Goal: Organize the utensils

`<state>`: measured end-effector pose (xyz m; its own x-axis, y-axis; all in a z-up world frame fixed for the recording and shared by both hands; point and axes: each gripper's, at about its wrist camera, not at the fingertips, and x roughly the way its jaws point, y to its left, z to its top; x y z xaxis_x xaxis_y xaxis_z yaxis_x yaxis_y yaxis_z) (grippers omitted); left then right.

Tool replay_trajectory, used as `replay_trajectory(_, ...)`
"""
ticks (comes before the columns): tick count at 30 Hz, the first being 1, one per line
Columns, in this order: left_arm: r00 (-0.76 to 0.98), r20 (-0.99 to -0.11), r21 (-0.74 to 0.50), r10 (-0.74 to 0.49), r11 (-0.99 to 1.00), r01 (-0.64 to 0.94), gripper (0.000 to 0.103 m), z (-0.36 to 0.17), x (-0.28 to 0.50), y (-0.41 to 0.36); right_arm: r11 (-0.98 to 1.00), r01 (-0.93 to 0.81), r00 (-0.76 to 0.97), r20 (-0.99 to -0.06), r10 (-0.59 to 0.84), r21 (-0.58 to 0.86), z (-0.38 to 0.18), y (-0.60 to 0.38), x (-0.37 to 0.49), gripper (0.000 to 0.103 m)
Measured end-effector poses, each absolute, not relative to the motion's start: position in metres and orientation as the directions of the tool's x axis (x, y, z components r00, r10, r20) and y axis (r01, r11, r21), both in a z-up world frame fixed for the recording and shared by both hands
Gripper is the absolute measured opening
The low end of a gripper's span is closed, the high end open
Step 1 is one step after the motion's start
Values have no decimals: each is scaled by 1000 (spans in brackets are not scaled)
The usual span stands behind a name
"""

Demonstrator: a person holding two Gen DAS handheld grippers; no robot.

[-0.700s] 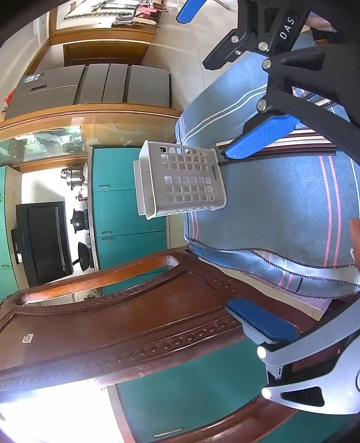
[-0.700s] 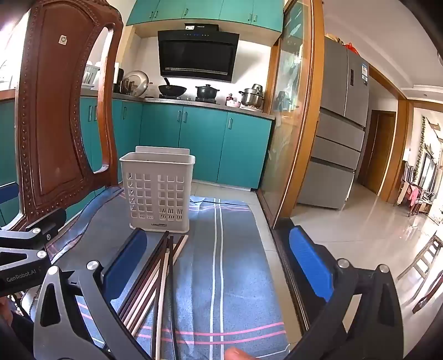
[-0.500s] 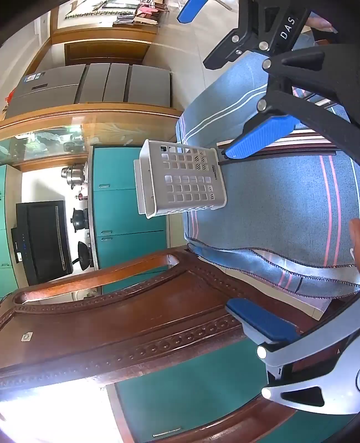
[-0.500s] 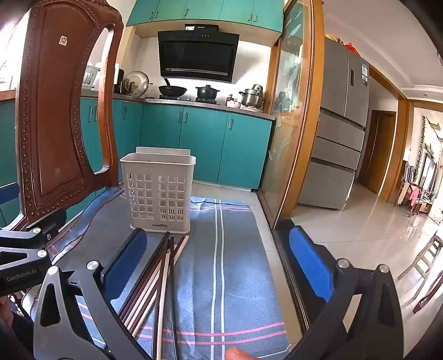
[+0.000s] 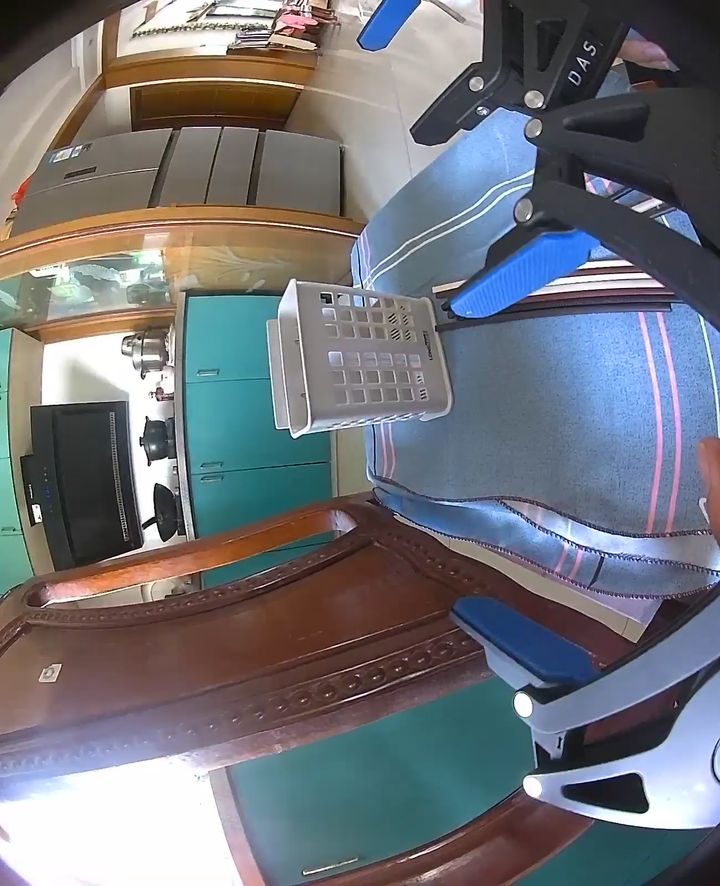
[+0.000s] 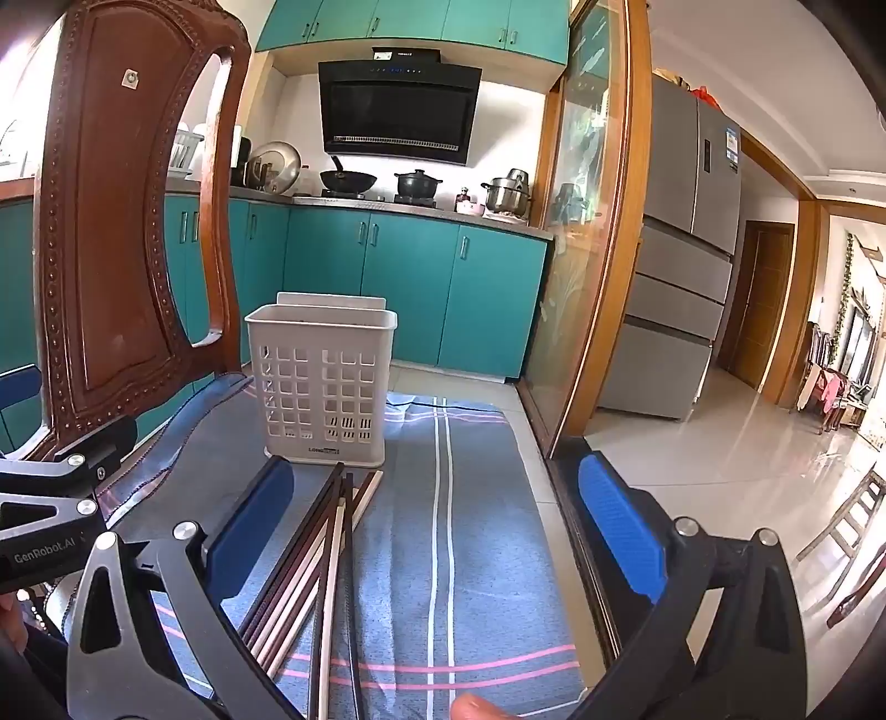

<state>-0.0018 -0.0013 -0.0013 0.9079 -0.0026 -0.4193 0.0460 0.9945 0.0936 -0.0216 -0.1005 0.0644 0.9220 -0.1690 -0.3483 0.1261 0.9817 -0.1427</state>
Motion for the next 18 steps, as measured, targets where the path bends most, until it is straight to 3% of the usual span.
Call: replay_trajectory(18,907,-421,94,-4,994,48,100,-3,-2,-3,982,122,923,-348,-166,-144,63,-97,-20,101)
